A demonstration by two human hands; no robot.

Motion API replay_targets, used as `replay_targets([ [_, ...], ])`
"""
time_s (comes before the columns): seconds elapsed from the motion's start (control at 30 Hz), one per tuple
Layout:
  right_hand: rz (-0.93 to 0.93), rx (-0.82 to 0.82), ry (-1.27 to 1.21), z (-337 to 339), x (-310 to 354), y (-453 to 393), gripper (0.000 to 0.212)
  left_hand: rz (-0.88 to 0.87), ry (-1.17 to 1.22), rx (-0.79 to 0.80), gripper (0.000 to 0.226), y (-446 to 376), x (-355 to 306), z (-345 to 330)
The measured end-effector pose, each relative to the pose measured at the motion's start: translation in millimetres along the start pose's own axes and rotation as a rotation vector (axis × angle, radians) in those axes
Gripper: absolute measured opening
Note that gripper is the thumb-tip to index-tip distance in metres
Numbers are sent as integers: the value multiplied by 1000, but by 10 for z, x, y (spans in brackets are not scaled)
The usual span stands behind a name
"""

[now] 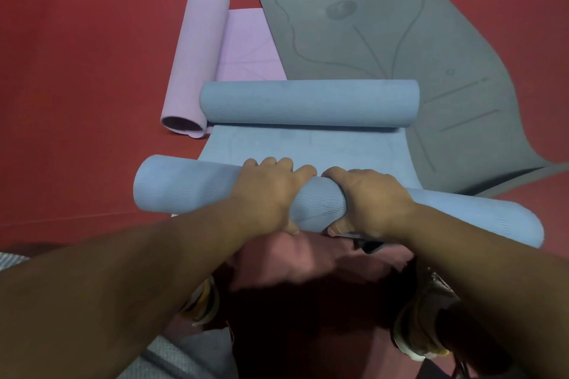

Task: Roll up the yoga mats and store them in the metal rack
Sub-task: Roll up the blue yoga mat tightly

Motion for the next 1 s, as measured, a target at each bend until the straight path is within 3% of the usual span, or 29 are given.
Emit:
replay_targets([
  [0.17, 30, -57, 219, -103, 81, 21, 116, 74, 174, 80, 87, -41, 100, -16],
  [0.23, 29, -29, 221, -150, 67, 10, 110, 71, 271, 149, 85, -48, 133, -40],
  [0.3, 17, -8, 167, -204, 42, 6, 90, 67, 349, 207, 86, -51, 135, -67],
  [0.37, 15, 22, 121, -256, 16, -12, 80, 53, 263, 208, 100, -17, 105, -131],
  [0.43, 6, 91, 46, -266, -13, -42, 81, 5, 64, 157, 121, 35, 54, -228],
  [0.5, -3, 179, -39, -285, -39, -63, 85, -13, -20, 153, 127, 60, 28, -297],
  [0.6, 27, 176, -39, -342, -27, -44, 91, 4, 19, 185, 109, 34, 58, -347],
  [0.77, 52, 79, 171, -399, 22, 30, 127, 55, 166, 218, 94, 0, 164, -328],
  [0.9, 37, 75, 128, -416, 15, 15, 89, 23, 240, 254, 95, 24, 135, -348],
  [1.0, 13, 96, 44, -372, -29, -31, 82, -11, 71, 157, 118, 58, 85, -390],
])
Point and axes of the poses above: each hand's wrist, its own y-axis away from the middle knuckle, its own z-axis out of the back of the hand, x = y × z, the point moved 2 cm from there along -y, towards the middle knuckle, and after that the axes turned 1 degree about -z, right-handed, at the moved point
